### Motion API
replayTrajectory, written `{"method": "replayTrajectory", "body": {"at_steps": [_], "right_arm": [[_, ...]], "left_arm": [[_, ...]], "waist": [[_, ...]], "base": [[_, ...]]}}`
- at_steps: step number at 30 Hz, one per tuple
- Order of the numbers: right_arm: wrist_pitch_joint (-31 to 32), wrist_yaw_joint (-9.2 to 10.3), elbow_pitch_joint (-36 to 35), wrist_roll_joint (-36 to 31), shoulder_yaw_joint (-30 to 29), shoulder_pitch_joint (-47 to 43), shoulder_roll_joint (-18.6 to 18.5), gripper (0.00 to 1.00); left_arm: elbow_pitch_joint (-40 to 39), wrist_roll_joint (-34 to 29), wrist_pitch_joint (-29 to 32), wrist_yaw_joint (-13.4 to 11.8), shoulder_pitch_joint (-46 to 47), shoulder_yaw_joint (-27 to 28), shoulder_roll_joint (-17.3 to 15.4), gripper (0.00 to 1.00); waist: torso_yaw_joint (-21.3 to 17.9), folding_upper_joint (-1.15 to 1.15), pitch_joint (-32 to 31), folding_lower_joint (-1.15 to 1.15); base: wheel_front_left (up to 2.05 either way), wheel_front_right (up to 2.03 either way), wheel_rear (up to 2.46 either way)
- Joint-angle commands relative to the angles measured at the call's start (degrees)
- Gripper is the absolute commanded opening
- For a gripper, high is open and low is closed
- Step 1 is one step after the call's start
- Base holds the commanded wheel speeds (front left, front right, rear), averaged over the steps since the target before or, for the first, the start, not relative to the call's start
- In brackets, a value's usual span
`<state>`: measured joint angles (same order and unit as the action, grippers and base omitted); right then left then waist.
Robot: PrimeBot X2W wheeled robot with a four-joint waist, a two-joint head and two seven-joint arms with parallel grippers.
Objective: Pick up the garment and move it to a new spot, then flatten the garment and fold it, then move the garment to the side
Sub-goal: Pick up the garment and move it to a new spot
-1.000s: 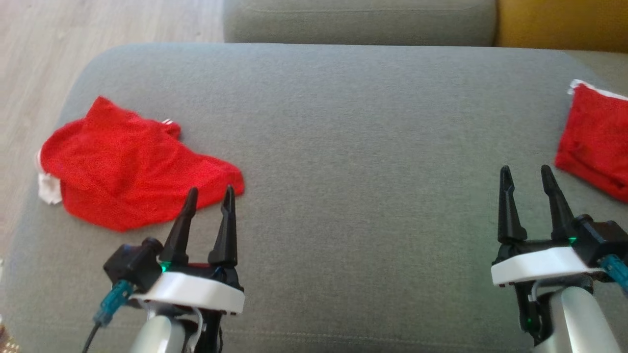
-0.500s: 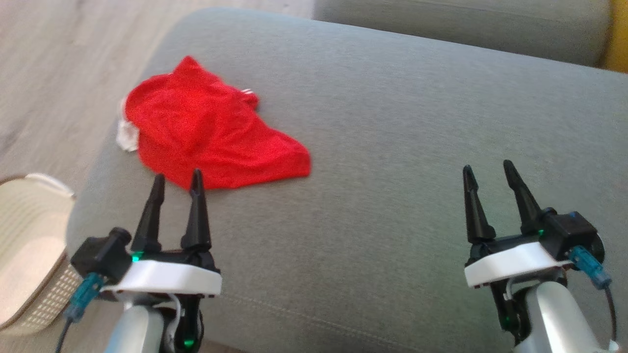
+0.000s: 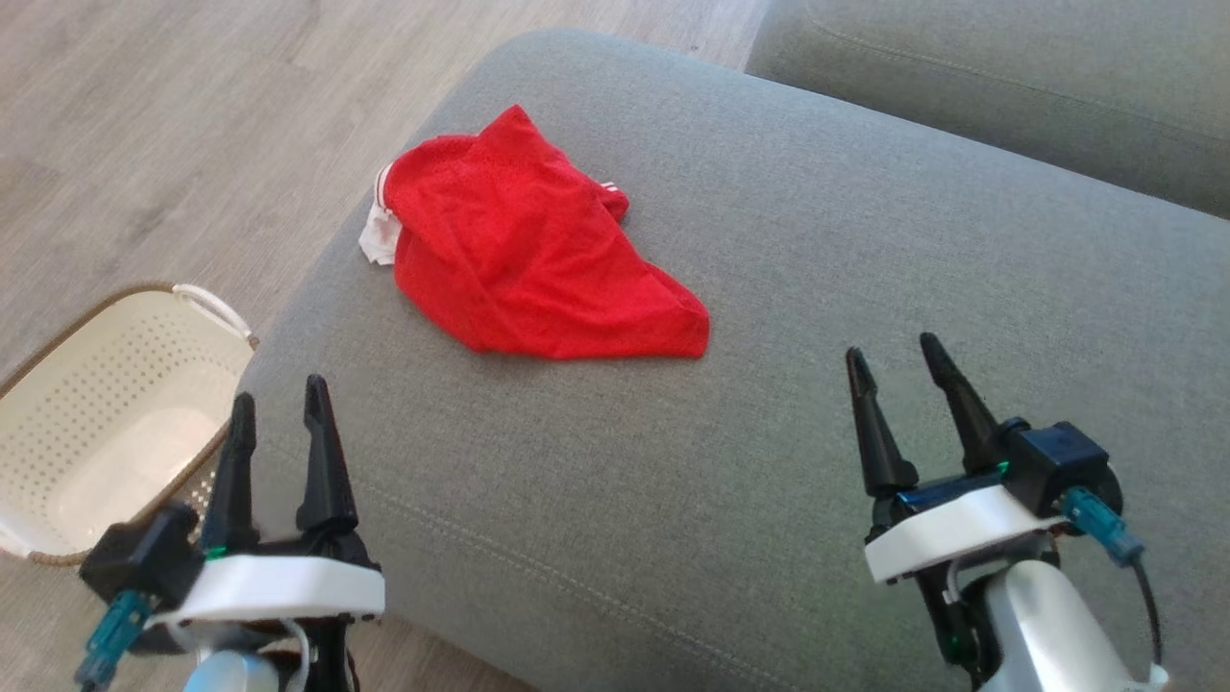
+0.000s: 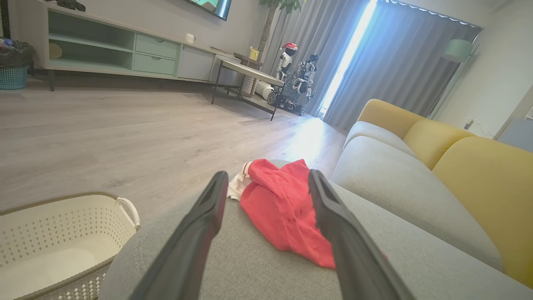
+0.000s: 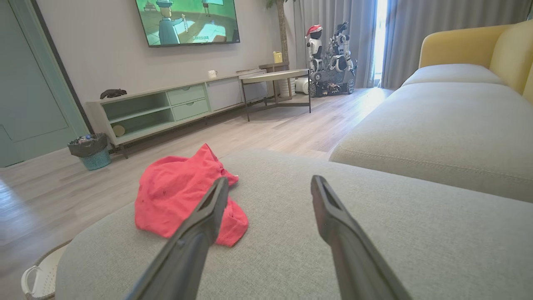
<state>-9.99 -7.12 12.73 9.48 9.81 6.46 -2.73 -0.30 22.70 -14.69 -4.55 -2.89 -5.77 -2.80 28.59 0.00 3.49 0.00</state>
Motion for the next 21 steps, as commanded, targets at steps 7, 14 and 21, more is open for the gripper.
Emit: {"method": "replayTrajectory", "body": {"at_steps": [7, 14, 21], "right_arm": [[-0.44, -0.36, -0.03, 1.33, 2.49, 3.21, -0.15, 1.0], [-0.79, -0.36, -0.15, 0.69, 0.09, 2.33, -0.15, 1.0], [0.75, -0.36, -3.86, -2.43, -5.16, 2.18, -0.15, 1.0]], "left_arm": [[-2.35, 0.26, -0.31, -0.43, 1.26, 1.69, -0.08, 1.0], [-0.1, 0.97, -0.31, 0.27, 2.73, 1.43, -0.08, 1.0], [2.93, 0.17, -0.31, 3.37, 8.35, 1.77, -0.08, 1.0]], "waist": [[0.11, 0.0, 0.2, 0.0], [-0.44, 0.0, 0.72, 0.0], [-3.88, 0.0, 5.35, 0.0]], "base": [[0.0, 0.0, 0.0], [0.0, 0.0, 0.0], [0.0, 0.0, 0.0]]}}
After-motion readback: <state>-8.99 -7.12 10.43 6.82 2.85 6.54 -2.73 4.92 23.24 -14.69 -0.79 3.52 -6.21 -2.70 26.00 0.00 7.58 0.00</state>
